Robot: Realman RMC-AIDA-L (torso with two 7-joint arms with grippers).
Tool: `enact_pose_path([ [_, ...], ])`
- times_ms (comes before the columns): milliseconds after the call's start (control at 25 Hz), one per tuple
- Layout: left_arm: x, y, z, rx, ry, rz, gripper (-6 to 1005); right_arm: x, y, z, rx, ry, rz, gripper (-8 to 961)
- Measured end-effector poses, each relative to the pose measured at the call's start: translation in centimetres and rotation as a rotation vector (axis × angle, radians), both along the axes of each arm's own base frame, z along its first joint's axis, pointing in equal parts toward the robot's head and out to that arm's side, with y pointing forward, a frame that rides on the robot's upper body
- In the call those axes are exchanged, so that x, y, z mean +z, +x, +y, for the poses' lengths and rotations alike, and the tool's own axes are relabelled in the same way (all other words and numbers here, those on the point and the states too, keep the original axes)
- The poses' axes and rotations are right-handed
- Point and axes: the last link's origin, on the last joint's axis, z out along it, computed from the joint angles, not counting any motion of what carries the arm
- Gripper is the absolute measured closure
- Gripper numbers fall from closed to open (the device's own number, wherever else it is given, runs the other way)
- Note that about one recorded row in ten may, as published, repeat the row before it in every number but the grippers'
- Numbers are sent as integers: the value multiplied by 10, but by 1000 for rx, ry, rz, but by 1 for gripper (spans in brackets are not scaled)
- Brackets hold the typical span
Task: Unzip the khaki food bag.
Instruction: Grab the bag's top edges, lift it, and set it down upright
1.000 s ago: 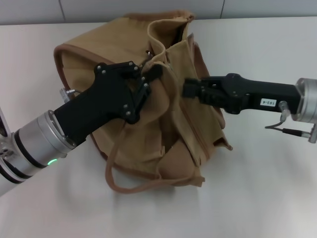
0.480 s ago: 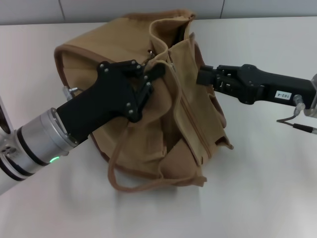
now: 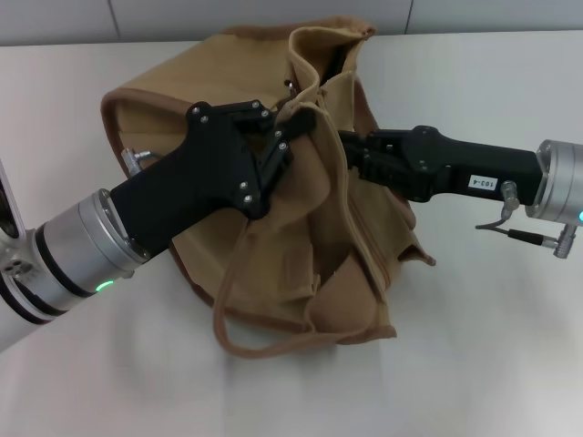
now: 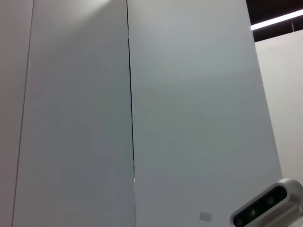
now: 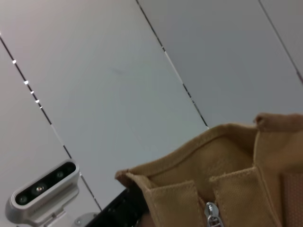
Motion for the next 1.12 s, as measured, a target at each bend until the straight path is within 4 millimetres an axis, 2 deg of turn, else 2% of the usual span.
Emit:
enact_pose_path([
  [520, 0, 4, -2, -25, -10, -11, 953, -11, -14, -2, 45, -63, 14, 715],
  [1120, -1, 3, 1, -16, 0, 3, 951, -6, -17, -9, 81, -108, 36, 723],
])
